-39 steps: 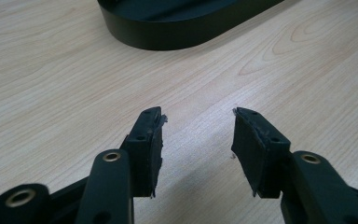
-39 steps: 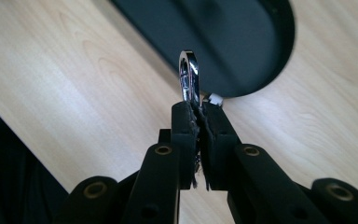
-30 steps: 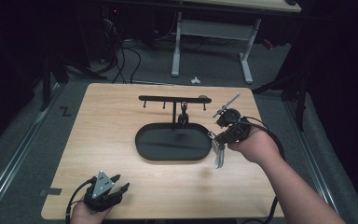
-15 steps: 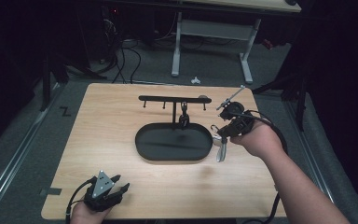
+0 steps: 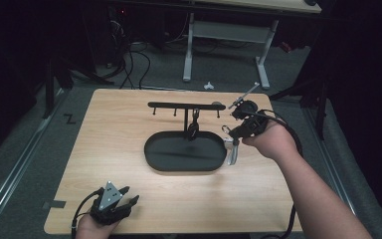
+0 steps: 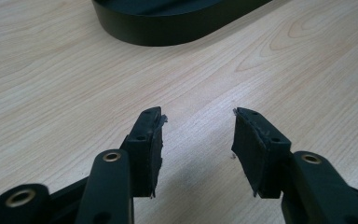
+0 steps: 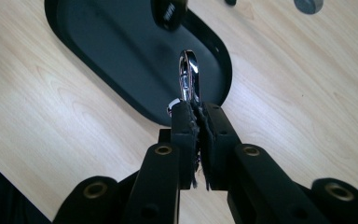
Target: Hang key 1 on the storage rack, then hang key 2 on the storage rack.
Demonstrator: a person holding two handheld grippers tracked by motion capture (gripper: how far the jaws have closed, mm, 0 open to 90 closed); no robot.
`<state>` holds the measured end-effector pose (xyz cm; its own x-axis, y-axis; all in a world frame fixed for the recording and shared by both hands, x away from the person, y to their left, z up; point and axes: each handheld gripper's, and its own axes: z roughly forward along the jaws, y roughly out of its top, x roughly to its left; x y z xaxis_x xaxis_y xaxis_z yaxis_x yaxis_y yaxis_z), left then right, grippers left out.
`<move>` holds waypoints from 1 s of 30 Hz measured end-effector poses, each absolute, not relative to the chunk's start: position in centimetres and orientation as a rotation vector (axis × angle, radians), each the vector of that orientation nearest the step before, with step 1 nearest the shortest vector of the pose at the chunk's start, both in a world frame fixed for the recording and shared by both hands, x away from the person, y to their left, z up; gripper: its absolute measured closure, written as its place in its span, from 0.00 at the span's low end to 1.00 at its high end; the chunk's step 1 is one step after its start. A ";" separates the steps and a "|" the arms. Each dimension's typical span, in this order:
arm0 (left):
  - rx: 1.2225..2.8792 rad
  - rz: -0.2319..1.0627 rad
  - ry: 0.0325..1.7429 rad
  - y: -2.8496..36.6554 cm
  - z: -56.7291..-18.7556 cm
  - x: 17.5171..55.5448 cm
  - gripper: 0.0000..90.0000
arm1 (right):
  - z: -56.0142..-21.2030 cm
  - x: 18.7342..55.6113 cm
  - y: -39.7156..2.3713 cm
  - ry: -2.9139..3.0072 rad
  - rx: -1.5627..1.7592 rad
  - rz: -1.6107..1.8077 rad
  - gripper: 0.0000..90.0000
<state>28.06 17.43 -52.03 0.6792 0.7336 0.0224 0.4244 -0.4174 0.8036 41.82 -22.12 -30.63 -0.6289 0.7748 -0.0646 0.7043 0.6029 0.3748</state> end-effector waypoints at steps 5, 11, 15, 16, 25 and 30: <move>2.066 0.474 0.891 17.4 -52.0 28.1 0.59 | -30.5 42.9 -22.1 2.601 1.234 0.489 0.94; 2.061 0.478 0.903 17.6 -52.0 28.1 0.59 | -30.9 44.1 -21.9 2.599 1.258 0.492 0.94; 2.073 0.477 0.897 17.3 -52.1 28.2 0.59 | -30.8 44.8 -21.7 2.603 1.241 0.497 0.94; 2.074 0.475 0.898 17.3 -52.2 28.3 0.59 | -30.8 44.9 -21.6 2.605 1.233 0.504 0.94; 2.072 0.473 0.898 17.4 -52.2 28.1 0.59 | -30.8 45.9 -21.2 2.603 1.258 0.512 0.94; 2.074 0.477 0.898 17.5 -52.2 27.9 0.59 | -31.1 46.3 -21.0 2.602 1.264 0.510 0.94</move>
<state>27.95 17.52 -52.17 0.6759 0.7367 0.0227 0.4315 -0.4205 0.7981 46.31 -20.97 -31.14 -0.6128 0.7896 -0.0318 0.7190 0.5738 0.3920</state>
